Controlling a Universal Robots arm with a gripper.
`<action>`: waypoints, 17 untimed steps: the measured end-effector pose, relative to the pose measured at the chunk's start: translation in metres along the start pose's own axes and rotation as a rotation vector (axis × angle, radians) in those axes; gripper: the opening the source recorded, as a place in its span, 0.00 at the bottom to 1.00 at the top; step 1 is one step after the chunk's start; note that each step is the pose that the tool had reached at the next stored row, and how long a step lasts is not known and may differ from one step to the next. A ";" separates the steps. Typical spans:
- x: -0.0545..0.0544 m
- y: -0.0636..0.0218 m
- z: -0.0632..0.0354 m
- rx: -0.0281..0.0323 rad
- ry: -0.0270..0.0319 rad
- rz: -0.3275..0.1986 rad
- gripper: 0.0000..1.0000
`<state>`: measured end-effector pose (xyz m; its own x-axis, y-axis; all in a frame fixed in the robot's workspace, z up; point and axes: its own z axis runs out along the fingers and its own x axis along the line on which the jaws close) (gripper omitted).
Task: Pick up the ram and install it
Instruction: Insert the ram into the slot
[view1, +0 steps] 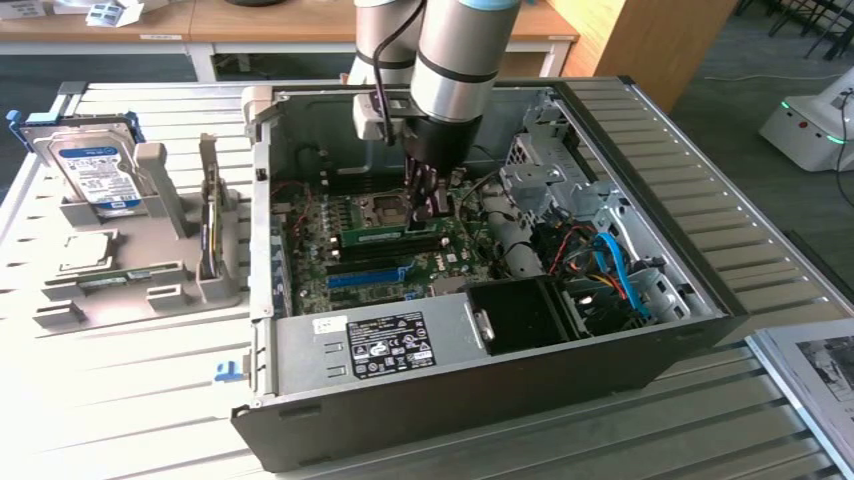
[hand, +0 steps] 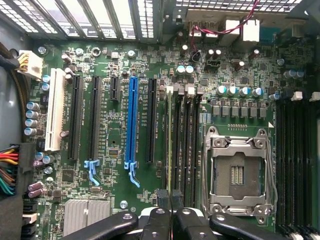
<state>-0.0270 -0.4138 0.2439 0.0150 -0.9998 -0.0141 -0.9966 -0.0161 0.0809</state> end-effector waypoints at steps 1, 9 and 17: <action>0.000 0.0000 0.0005 0.0002 0.0000 0.000 0.11; 0.000 -0.0004 0.0046 0.0021 0.0000 0.000 0.11; 0.000 -0.0001 0.0070 0.0031 0.0003 0.000 0.11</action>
<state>-0.0275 -0.4138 0.2370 0.0147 -0.9998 -0.0138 -0.9968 -0.0158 0.0779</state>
